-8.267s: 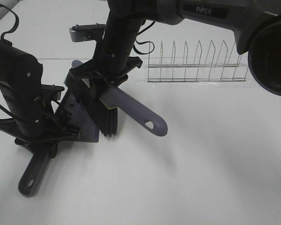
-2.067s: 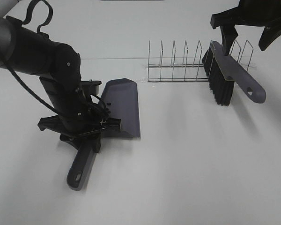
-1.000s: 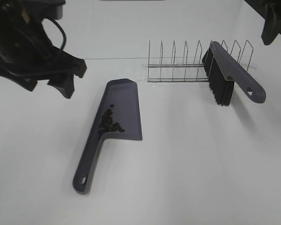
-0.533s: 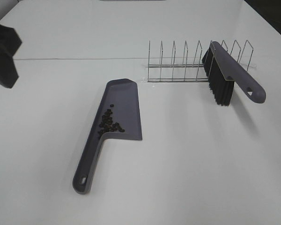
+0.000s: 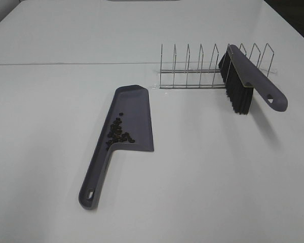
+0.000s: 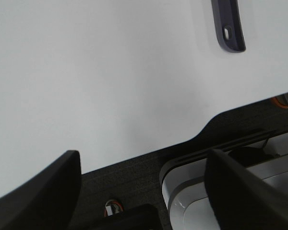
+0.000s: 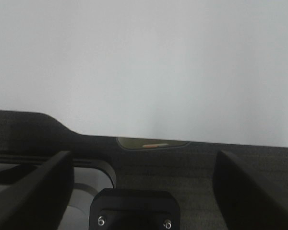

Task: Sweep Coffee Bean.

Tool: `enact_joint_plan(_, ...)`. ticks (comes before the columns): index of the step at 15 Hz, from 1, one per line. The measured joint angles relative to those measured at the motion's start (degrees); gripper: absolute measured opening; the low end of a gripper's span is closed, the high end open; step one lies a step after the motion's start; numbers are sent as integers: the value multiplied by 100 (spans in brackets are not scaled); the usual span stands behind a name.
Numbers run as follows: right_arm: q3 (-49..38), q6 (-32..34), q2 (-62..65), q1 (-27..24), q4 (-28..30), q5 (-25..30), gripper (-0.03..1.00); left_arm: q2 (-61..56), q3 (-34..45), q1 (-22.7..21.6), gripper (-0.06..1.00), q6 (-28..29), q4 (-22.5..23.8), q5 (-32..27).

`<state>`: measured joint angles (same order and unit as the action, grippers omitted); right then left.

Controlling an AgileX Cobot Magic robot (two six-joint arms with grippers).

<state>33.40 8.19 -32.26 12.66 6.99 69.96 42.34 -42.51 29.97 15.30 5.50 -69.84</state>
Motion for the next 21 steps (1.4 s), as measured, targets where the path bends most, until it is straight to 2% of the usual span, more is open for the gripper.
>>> enact_joint_plan(3,-166,-109,1043,0,11,-252,77,-739,350,0,68,-653,-338,97)
enact_joint_plan(4,-178,-132,1467,0,11,-413,76,-951,447,0,68,-882,-498,258)
enact_joint_plan(5,-264,-252,2194,0,11,-625,73,-1283,670,0,68,-1324,-905,676)
enact_joint_plan(7,-344,-413,2607,0,-23,-716,71,-1404,882,0,68,-1667,-1266,963)
enact_joint_plan(10,-413,-1026,2997,0,-372,-871,70,-1415,1186,0,68,-2315,-1839,1215)
enact_joint_plan(17,-458,-1094,3002,0,-435,-882,70,-1415,1186,0,68,-3014,-1977,1301)
enact_joint_plan(21,-458,-1094,3002,0,-435,-882,70,-1415,1295,0,68,-3123,-1937,940)
